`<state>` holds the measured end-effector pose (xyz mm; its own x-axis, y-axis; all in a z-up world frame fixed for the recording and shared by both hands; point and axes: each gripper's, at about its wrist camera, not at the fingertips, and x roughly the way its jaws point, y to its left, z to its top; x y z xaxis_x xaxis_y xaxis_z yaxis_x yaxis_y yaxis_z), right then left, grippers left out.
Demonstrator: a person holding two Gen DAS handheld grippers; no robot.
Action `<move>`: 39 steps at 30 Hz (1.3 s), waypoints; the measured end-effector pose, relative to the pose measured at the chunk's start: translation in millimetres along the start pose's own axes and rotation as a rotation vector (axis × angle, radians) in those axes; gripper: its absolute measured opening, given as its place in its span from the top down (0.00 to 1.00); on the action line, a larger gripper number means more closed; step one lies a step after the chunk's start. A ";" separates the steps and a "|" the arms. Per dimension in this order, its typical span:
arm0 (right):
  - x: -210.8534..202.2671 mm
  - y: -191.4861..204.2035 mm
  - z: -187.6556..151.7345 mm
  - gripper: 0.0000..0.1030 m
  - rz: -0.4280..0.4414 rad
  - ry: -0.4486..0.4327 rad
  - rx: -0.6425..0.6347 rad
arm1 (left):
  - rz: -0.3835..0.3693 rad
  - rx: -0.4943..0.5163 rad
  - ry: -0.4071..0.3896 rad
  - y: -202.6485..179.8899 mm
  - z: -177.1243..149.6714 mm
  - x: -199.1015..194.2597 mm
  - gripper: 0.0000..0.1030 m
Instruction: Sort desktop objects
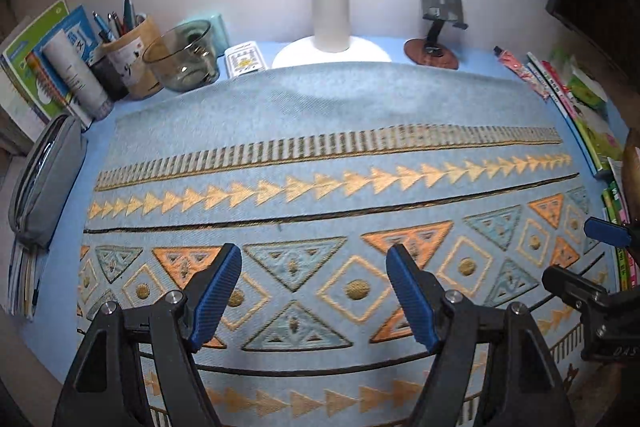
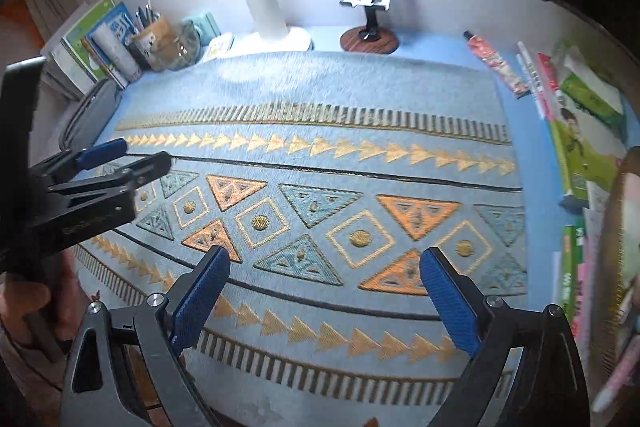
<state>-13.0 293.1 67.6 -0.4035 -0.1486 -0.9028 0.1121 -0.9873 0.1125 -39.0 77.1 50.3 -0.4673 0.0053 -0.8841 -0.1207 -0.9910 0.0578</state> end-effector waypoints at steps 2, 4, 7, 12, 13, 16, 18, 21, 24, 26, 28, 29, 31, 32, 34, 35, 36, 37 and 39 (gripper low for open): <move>26.3 9.2 4.6 0.08 -0.033 0.025 -0.004 | 0.000 -0.021 0.004 14.7 -5.8 13.6 0.30; 44.6 15.8 7.7 0.08 -0.054 0.016 -0.005 | 0.017 -0.052 -0.014 29.2 -11.9 23.6 0.30; 63.1 22.7 9.6 0.08 -0.082 -0.036 0.006 | 0.034 -0.095 -0.040 48.4 -17.9 39.3 0.30; 91.0 22.8 9.3 0.08 -0.124 -0.071 0.037 | 0.071 -0.079 -0.080 57.3 -22.8 53.7 0.29; 91.9 25.0 7.4 0.08 -0.150 -0.098 0.025 | 0.081 -0.068 -0.078 56.9 -22.8 55.6 0.29; 94.8 29.0 3.5 0.01 -0.188 -0.160 0.012 | 0.095 -0.046 -0.102 56.6 -23.8 57.1 0.23; 96.5 22.1 3.0 0.00 -0.172 -0.155 0.066 | 0.111 -0.043 -0.128 57.6 -26.7 57.0 0.13; 95.9 22.9 0.8 0.00 -0.179 -0.186 0.051 | 0.136 -0.078 -0.137 64.7 -29.0 60.3 0.00; 95.6 23.1 -2.0 0.00 -0.177 -0.197 0.053 | 0.072 -0.162 -0.122 78.4 -31.4 65.8 0.00; 96.2 23.8 -3.0 0.00 -0.178 -0.198 0.053 | 0.047 -0.208 -0.134 85.2 -34.7 67.0 0.00; 96.1 23.7 -2.8 0.00 -0.178 -0.198 0.053 | 0.059 -0.195 -0.134 82.1 -35.4 68.5 0.00; 96.5 23.7 -2.8 0.00 -0.178 -0.198 0.054 | 0.054 -0.198 -0.133 83.1 -36.3 68.8 0.00; 95.8 24.3 -3.9 0.00 -0.176 -0.198 0.054 | 0.052 -0.199 -0.134 84.0 -36.6 68.8 0.00; 95.1 24.4 -4.4 0.00 -0.176 -0.198 0.054 | 0.052 -0.198 -0.134 83.8 -36.6 68.7 0.00; 95.1 24.4 -4.5 0.00 -0.176 -0.198 0.055 | 0.053 -0.196 -0.133 83.4 -36.4 69.0 0.00; 95.3 24.2 -4.1 0.00 -0.176 -0.198 0.055 | 0.053 -0.196 -0.133 83.2 -36.8 68.9 0.00; 95.3 24.1 -3.9 0.00 -0.176 -0.198 0.055 | 0.053 -0.196 -0.133 83.3 -36.1 68.9 0.00; 95.3 24.1 -3.8 0.00 -0.176 -0.198 0.055 | 0.053 -0.196 -0.133 83.2 -35.9 68.8 0.00; 95.4 24.1 -3.6 0.00 -0.176 -0.198 0.055 | 0.052 -0.196 -0.133 83.0 -36.3 68.8 0.00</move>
<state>-45.6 255.3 -17.3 -0.5831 0.0229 -0.8121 -0.0229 -0.9997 -0.0117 -49.4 -9.6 -22.5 -0.5813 -0.0421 -0.8126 0.0730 -0.9973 -0.0005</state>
